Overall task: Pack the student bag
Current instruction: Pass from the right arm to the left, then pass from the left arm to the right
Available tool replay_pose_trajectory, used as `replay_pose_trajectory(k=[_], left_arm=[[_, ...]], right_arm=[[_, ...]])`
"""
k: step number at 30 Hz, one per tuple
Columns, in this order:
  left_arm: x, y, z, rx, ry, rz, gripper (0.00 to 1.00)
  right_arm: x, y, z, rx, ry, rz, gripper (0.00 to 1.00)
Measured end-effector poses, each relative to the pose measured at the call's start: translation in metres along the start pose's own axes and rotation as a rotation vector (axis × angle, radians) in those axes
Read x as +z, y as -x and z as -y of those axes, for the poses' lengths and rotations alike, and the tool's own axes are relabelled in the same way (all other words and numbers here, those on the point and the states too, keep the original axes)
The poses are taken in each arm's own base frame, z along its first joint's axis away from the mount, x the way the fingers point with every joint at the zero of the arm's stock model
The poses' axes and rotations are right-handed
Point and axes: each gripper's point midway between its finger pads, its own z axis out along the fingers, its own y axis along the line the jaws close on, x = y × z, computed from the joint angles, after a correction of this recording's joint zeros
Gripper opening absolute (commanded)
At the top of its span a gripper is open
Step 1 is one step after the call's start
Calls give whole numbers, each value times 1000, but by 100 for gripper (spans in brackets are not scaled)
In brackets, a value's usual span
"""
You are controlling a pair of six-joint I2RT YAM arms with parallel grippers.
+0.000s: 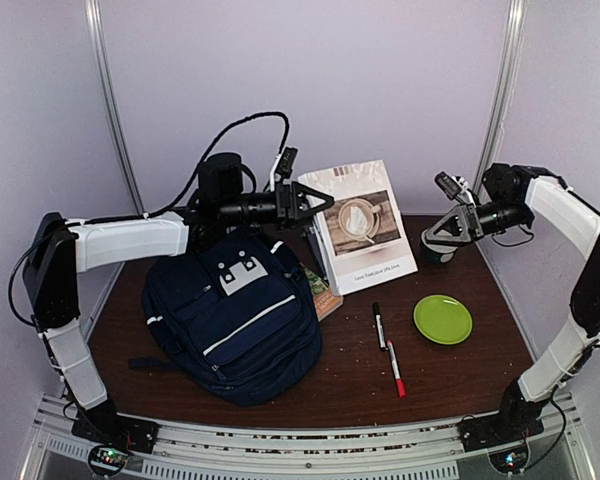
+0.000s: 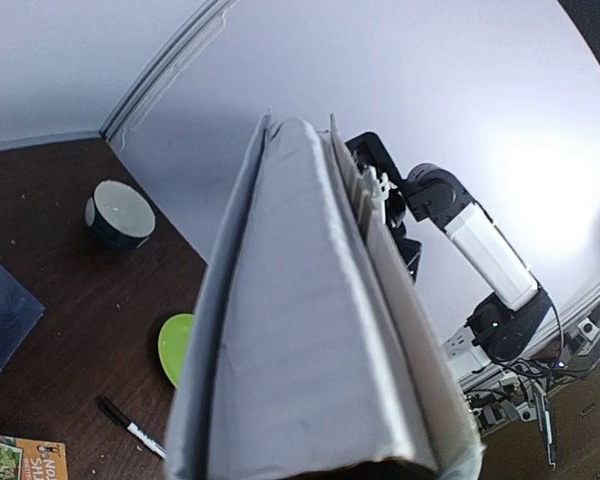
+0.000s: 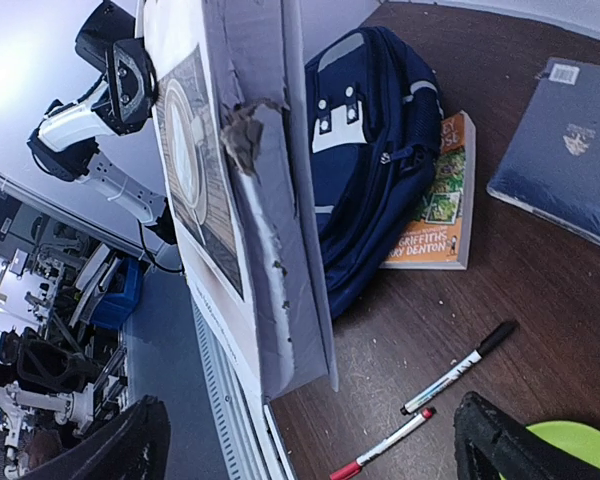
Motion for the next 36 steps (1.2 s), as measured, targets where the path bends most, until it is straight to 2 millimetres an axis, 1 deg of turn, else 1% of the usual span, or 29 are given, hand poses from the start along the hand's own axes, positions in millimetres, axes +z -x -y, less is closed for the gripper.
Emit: replay_pose_trajectory(k=[3, 6, 10, 13, 17, 20, 22, 27, 31, 36], left_arm=[[-13, 16, 15, 35, -14, 30, 41], [-20, 25, 20, 48, -18, 47, 41], [-24, 31, 21, 42, -28, 61, 40], [-28, 32, 20, 24, -37, 76, 40], [-34, 35, 20, -19, -71, 111, 39], [-40, 42, 22, -37, -99, 141, 39], [-43, 45, 22, -41, -107, 155, 39], [-46, 48, 18, -49, -100, 171, 38], [-46, 49, 18, -49, -96, 175, 39], [-46, 48, 13, -50, -79, 177, 42]], right_arm=[[11, 10, -15, -45, 35, -12, 100], [27, 16, -30, -70, 77, -28, 100], [48, 24, -45, -80, 120, -37, 97], [60, 33, -52, -88, 142, -20, 95], [73, 41, -49, -56, 158, 23, 91], [80, 40, -41, 17, 173, 63, 81], [82, 43, -39, 57, 193, 90, 75], [83, 53, -44, 93, 244, 137, 62], [81, 57, -52, 108, 282, 163, 47], [81, 58, -56, 139, 324, 184, 35]])
